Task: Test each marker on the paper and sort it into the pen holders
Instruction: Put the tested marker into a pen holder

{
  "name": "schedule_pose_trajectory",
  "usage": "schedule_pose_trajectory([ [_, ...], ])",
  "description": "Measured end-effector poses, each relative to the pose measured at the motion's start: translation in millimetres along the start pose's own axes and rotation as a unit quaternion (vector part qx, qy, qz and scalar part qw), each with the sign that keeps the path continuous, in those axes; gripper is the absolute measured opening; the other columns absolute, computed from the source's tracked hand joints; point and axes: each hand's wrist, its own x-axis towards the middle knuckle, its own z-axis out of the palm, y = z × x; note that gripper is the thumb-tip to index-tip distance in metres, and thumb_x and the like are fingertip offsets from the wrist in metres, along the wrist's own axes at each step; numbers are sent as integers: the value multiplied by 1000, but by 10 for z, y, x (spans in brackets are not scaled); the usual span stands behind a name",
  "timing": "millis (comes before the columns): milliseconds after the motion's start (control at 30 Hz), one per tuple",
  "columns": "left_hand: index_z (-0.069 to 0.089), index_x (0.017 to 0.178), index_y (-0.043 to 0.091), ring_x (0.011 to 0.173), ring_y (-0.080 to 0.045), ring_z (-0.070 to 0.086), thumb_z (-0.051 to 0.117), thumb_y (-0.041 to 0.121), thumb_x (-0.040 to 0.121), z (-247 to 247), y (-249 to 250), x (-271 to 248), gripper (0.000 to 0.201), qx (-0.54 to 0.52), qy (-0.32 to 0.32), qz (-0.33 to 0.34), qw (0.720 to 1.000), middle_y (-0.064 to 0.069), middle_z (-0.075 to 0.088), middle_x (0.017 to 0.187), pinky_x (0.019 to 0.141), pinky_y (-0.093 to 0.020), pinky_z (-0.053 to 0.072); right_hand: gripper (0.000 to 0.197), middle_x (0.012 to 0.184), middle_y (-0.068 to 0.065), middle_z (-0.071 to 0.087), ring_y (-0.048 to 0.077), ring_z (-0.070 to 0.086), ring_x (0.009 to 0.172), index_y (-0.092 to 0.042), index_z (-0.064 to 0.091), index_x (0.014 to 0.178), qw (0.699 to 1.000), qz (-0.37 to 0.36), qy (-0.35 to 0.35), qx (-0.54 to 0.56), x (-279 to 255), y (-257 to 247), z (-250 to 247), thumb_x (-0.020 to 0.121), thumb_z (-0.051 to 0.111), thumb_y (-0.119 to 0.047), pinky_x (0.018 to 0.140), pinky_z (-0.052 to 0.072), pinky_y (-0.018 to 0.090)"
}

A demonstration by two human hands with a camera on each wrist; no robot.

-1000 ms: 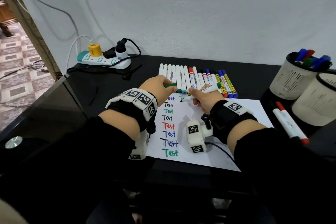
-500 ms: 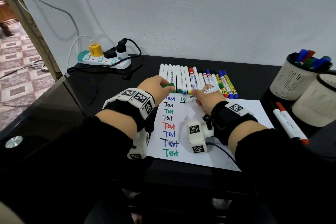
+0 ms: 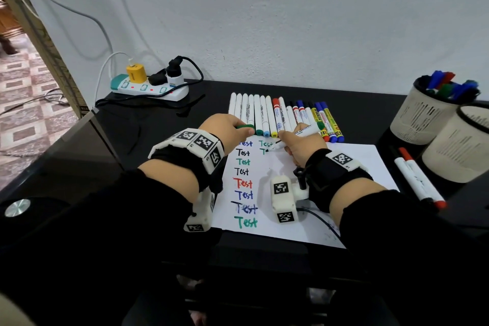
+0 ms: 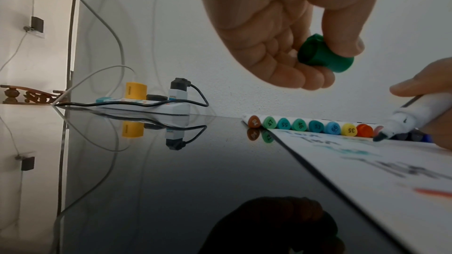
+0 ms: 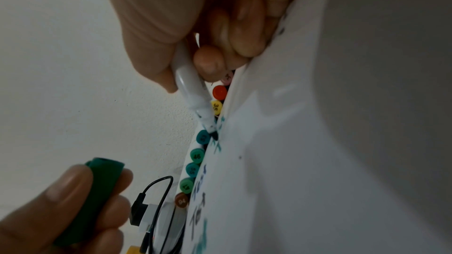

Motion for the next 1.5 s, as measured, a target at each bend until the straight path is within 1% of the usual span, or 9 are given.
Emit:
schedule_pose_trajectory([
  [133, 66, 100, 18, 85, -17, 60, 51, 40, 93, 4, 3, 6, 28, -1, -2, -2, 1000, -3, 67, 94, 63, -23, 40, 25, 65, -2, 53, 11, 46, 55, -17, 52, 67, 1000, 14, 1, -9, 24, 14, 3, 88, 62, -27, 51, 37, 22],
  [300, 65, 98, 20, 80, -15, 57, 51, 40, 93, 15, -6, 6, 24, -6, 2, -1, 1000, -1, 65, 89, 59, -18, 38, 26, 66, 0, 54, 13, 46, 55, -16, 53, 67, 1000, 21, 2, -13, 40, 9, 11, 86, 63, -31, 52, 38, 24],
  [467, 65, 96, 18, 83, -16, 60, 50, 41, 93, 22, 3, 10, 28, 7, -4, -3, 1000, -3, 68, 94, 59, -18, 38, 25, 65, 1, 51, 14, 44, 56, -16, 49, 65, 999, 14, 3, -31, 43, 4, 9, 86, 60, -23, 50, 36, 24],
  [633, 67, 96, 16, 89, -21, 64, 51, 41, 93, 24, -21, 21, 30, -11, -6, -7, 1000, -7, 70, 98, 75, -28, 47, 27, 55, 1, 48, 13, 38, 46, -15, 52, 67, 998, 21, -8, 55, 12, -5, -27, 90, 60, -26, 43, 33, 23],
  [767, 67, 96, 18, 94, -23, 65, 52, 42, 92, 22, -36, 18, 29, -21, -3, -8, 1000, -6, 70, 98, 81, -31, 49, 21, 63, 2, 50, 12, 36, 48, -13, 62, 81, 996, 31, -59, 56, 22, 16, -102, 86, 68, -32, 40, 32, 21],
  [833, 67, 97, 18, 95, -23, 65, 52, 42, 92, 21, -31, 15, 29, -22, -4, -8, 1000, -6, 70, 98, 83, -32, 49, 19, 63, 2, 51, 12, 38, 48, -13, 62, 81, 998, 28, -50, 32, 38, 10, -114, 83, 71, -30, 43, 33, 22],
  [967, 68, 99, 16, 96, -24, 65, 51, 41, 93, 19, -22, 5, 31, -19, -7, -9, 1000, -7, 70, 99, 83, -32, 49, 32, 55, -1, 52, 12, 43, 50, -17, 48, 64, 996, -41, -14, -82, 42, -18, -103, 87, 62, -34, 52, 37, 23],
  [1200, 67, 89, 19, 94, -24, 66, 52, 41, 92, 11, -52, 19, 27, -37, -10, -13, 999, -8, 71, 98, 82, -31, 49, 30, 61, 0, 52, 14, 46, 56, -17, 43, 70, 990, -50, -18, -128, 82, 44, -99, 91, 55, -34, 51, 36, 24],
  [1500, 67, 98, 17, 89, -20, 63, 52, 41, 93, 22, -24, 13, 29, -27, -7, -13, 1000, -7, 69, 98, 76, -28, 47, 30, 68, 3, 52, 16, 47, 63, -18, 41, 71, 988, -50, -21, -146, 130, 31, -73, 92, 55, -35, 60, 40, 27],
])
